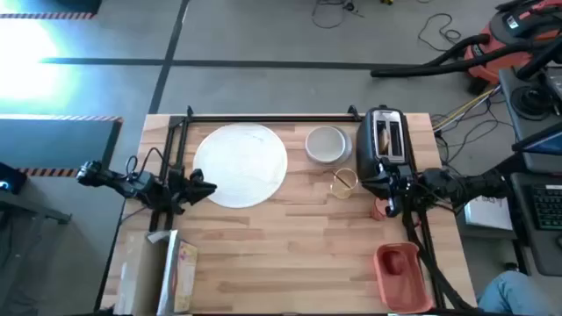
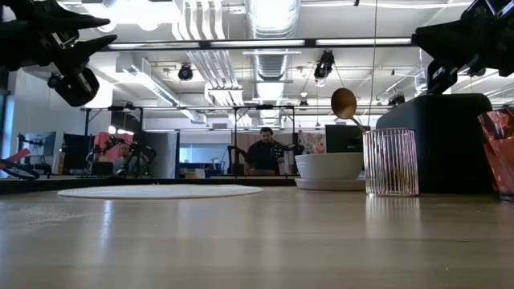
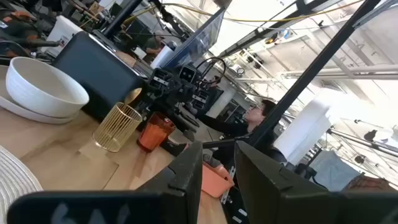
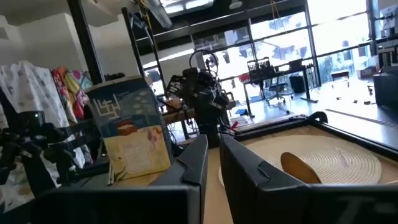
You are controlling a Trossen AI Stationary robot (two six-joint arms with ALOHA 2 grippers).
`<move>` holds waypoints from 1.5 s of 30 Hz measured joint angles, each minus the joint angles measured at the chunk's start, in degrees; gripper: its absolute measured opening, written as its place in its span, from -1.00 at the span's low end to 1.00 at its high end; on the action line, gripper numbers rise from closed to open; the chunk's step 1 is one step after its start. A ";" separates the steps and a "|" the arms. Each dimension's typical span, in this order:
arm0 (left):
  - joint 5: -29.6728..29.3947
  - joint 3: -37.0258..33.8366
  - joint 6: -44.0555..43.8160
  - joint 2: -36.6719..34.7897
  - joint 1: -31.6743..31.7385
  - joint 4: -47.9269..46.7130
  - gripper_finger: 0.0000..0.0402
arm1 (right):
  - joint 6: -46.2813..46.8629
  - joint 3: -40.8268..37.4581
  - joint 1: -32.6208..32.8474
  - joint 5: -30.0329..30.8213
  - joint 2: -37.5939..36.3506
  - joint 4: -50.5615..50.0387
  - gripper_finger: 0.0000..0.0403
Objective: Arrange a breakfast setting
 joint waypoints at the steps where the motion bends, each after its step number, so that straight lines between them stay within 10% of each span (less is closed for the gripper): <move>1: 0.00 0.00 0.00 0.00 0.00 0.00 -0.61 | 0.00 0.00 0.00 0.00 -0.02 0.02 -0.83; 45: 0.00 0.00 0.00 0.00 0.00 0.00 -0.61 | 0.00 0.00 0.02 0.00 -0.02 0.00 -0.83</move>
